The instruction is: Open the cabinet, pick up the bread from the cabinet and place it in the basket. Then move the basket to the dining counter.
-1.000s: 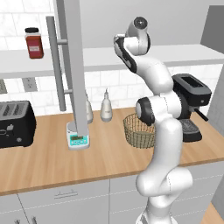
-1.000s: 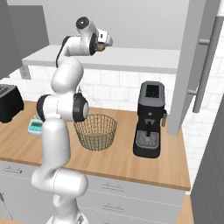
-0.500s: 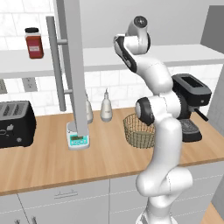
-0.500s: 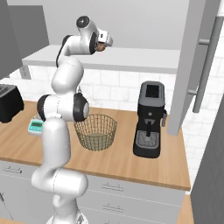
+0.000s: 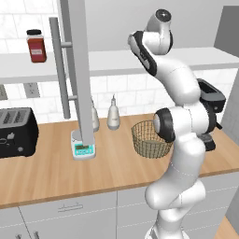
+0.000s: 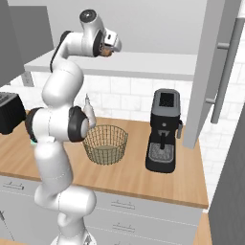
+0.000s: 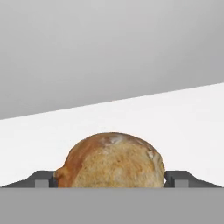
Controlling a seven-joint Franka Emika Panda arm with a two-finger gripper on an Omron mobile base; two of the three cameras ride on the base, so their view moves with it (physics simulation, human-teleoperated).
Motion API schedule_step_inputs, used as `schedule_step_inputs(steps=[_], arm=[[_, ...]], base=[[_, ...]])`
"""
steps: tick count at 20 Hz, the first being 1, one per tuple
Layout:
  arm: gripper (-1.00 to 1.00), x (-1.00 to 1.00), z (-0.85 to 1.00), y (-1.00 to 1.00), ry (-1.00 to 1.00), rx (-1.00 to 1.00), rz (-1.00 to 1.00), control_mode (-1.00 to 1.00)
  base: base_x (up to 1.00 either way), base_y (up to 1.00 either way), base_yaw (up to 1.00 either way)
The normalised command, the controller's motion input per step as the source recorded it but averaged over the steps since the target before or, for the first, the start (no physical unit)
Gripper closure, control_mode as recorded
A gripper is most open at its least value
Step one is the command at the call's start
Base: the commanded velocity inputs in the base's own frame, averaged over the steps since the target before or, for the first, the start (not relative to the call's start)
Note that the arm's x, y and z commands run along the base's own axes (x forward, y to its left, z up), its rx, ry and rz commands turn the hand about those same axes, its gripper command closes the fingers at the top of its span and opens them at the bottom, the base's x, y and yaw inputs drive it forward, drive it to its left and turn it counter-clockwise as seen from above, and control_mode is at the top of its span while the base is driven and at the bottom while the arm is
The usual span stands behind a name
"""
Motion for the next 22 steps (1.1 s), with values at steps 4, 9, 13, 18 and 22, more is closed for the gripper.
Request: schedule_step_inputs(steps=[4, 9, 13, 18, 22], arm=[[1.0, -1.0, 0.03, -0.09, -0.01, 0.07, 0.0, -1.0], [1.0, -1.0, 0.0, 0.0, -0.02, 0.04, 0.0, -1.0], [1.0, -1.0, 0.0, 0.0, -0.01, 0.0, 0.0, -1.0], [1.0, -1.0, -0.1, -0.02, -0.02, 0.0, 0.0, -1.0], [1.0, -1.0, -0.62, 0.0, -0.01, 0.0, -0.06, -1.0]], base=[[0.0, 0.0, 0.0], [0.0, 0.0, 0.0], [0.0, 0.0, 0.0], [0.0, 0.0, 0.0], [0.0, 0.0, 0.0]])
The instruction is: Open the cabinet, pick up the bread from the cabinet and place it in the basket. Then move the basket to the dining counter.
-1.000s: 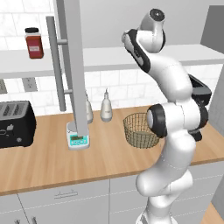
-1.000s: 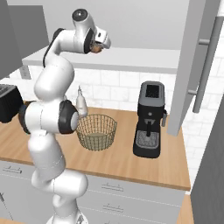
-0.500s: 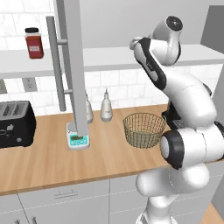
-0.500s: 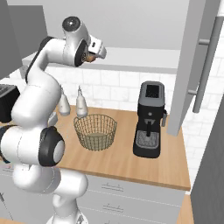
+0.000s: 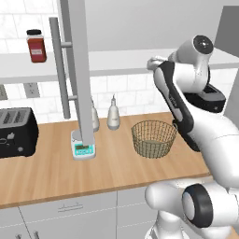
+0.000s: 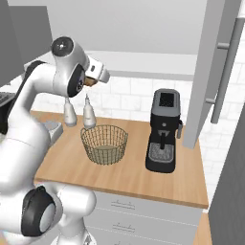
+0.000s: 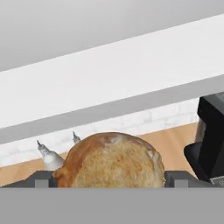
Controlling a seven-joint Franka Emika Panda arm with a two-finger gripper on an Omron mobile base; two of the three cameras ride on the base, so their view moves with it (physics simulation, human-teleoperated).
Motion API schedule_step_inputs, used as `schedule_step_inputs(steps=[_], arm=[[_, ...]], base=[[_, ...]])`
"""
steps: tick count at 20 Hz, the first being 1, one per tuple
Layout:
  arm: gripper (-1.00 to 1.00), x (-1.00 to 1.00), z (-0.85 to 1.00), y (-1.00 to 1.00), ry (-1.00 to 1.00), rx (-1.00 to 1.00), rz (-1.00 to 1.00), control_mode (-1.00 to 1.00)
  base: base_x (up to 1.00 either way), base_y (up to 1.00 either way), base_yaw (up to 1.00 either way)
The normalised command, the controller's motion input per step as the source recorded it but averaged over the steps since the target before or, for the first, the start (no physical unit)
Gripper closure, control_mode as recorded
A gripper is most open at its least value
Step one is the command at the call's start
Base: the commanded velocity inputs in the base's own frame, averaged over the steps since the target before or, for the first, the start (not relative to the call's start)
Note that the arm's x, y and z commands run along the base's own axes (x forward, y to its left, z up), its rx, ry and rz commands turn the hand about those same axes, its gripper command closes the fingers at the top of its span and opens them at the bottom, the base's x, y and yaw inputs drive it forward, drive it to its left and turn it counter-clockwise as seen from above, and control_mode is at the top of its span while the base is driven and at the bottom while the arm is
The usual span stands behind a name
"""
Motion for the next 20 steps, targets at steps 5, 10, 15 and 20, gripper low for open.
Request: schedule_step_inputs(steps=[5, 10, 15, 20], arm=[[1.0, -1.0, -1.0, 0.0, 0.04, 0.0, -0.12, -1.0], [1.0, -0.21, -1.0, 0.0, 0.19, 0.0, -0.11, -1.0], [1.0, 0.69, -1.0, 0.0, 0.21, 0.04, -0.01, -1.0], [1.0, 0.98, -0.88, -0.03, 0.24, 0.04, 0.0, -1.0]], base=[[0.0, 0.0, 0.0], [0.0, 0.0, 0.0], [0.0, 0.0, 0.0], [0.0, 0.0, 0.0]])
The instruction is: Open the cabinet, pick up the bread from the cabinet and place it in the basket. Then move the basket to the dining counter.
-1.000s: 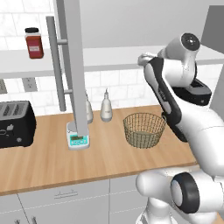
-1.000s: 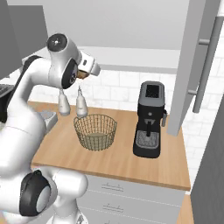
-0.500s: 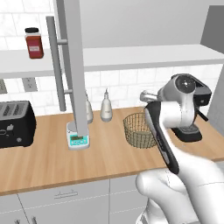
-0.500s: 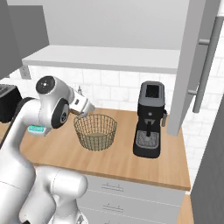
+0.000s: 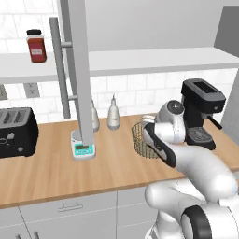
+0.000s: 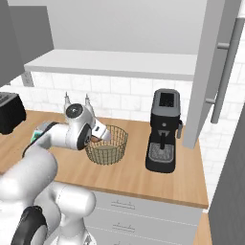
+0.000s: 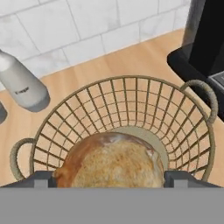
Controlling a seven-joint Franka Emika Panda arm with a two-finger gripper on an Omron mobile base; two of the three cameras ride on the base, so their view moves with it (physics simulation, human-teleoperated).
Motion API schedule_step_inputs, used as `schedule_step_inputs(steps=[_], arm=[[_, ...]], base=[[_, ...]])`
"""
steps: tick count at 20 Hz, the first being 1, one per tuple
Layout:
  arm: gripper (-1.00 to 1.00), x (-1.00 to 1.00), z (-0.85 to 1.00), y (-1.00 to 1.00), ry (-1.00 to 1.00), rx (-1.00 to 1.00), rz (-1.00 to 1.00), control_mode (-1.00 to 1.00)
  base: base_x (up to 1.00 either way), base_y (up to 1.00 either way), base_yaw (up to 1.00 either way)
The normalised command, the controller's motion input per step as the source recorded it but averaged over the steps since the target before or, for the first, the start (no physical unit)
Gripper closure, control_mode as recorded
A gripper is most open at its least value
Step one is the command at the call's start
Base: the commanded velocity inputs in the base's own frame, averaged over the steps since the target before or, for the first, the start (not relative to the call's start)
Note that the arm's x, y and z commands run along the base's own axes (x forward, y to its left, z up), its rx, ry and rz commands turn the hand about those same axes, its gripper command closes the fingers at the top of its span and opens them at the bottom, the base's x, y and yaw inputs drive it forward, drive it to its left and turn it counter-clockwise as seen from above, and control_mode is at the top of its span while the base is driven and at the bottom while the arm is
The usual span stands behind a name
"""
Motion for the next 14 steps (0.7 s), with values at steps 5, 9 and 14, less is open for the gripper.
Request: schedule_step_inputs(steps=[5, 9, 14], arm=[[1.0, 0.76, -0.37, -0.05, 0.19, 0.0, 0.0, -1.0], [1.0, 0.3, -0.19, -0.2, 0.17, 0.0, 0.0, -1.0], [1.0, 0.22, -0.41, -0.14, 0.09, 0.0, 0.0, -1.0]], base=[[0.0, 0.0, 0.0], [0.0, 0.0, 0.0], [0.0, 0.0, 0.0]])
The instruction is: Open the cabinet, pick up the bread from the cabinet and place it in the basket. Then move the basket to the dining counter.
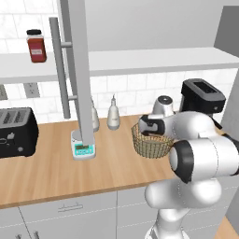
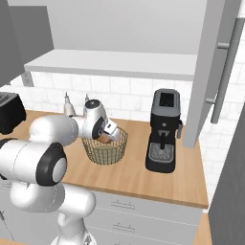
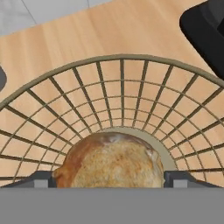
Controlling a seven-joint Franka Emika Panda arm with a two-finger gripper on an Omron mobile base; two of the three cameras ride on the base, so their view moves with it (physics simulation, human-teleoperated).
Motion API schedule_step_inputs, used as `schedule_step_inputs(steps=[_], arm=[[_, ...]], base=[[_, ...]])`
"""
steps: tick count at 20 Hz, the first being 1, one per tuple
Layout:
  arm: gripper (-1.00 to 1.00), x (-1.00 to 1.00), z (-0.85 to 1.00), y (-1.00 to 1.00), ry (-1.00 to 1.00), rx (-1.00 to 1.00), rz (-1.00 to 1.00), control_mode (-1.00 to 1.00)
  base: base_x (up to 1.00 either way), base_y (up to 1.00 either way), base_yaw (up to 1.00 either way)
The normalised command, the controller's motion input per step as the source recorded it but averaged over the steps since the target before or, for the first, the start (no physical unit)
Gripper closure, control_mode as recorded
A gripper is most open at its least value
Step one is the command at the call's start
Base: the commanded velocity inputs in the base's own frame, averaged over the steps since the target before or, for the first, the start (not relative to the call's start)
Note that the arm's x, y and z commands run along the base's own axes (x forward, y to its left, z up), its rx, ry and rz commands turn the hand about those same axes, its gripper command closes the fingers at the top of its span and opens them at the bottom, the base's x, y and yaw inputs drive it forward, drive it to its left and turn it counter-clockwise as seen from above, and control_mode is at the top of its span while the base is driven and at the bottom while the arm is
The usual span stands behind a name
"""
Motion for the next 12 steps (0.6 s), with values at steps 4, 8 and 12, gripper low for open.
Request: schedule_step_inputs(steps=[4, 8, 12], arm=[[1.0, 0.11, -0.34, 0.0, 0.02, 0.0, 0.0, -1.0], [1.0, 0.0, -0.21, 0.0, 0.0, 0.0, 0.0, -1.0], [1.0, 0.0, -0.06, 0.0, 0.0, 0.0, 0.0, -1.0]], base=[[0.0, 0.0, 0.0], [0.0, 0.0, 0.0], [0.0, 0.0, 0.0]])
